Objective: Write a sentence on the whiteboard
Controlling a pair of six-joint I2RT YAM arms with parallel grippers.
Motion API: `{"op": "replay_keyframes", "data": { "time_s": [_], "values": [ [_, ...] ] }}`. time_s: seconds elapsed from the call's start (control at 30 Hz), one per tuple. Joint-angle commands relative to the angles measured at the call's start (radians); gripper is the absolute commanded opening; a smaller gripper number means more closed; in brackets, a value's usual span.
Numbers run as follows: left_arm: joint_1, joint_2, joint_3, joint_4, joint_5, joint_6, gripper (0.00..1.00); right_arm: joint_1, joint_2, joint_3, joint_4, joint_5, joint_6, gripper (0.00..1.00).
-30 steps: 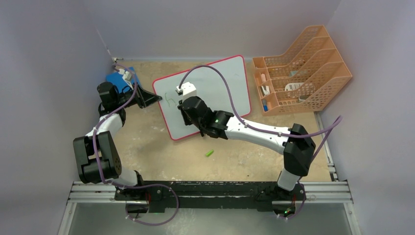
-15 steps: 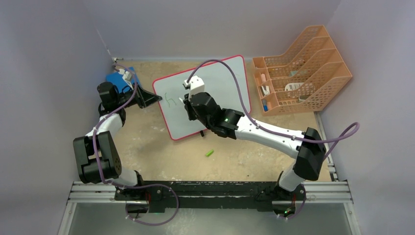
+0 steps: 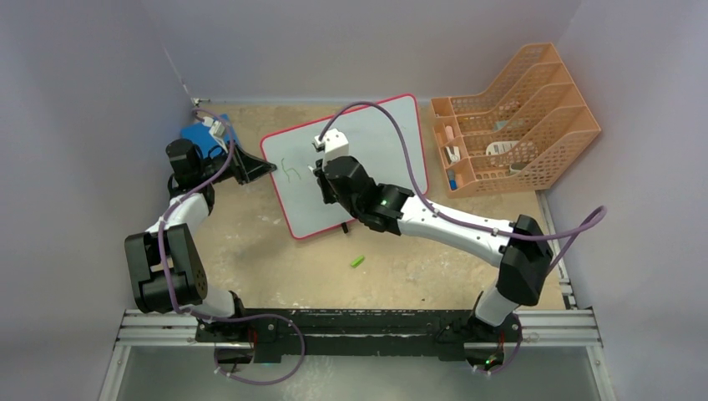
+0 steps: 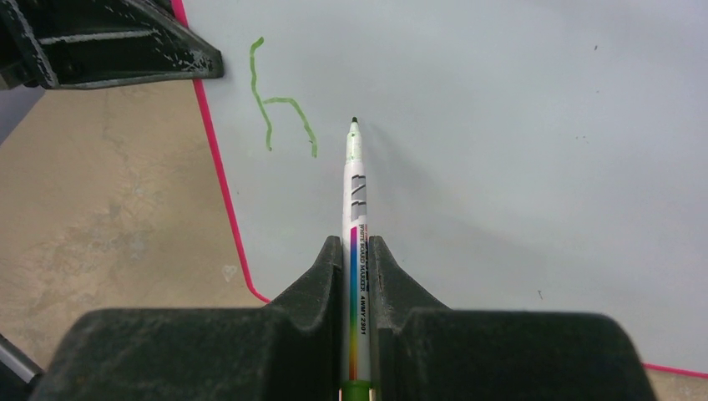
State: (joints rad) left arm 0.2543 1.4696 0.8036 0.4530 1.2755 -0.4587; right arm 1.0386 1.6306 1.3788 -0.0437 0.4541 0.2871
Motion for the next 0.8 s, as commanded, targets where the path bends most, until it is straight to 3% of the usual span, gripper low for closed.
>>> {"op": "replay_keyframes", "data": {
  "time_s": [0.0,0.77],
  "values": [
    [-0.026,-0.013,0.023,-0.016,0.007,0.046,0.0,-0.004,0.016,0.034,0.031,0.0,-0.014,0.0],
    [-0.03,-0.012,0.023,-0.017,0.008,0.048,0.0,-0.005,0.044,0.058,0.036,0.02,-0.017,0.0]
  ]
}}
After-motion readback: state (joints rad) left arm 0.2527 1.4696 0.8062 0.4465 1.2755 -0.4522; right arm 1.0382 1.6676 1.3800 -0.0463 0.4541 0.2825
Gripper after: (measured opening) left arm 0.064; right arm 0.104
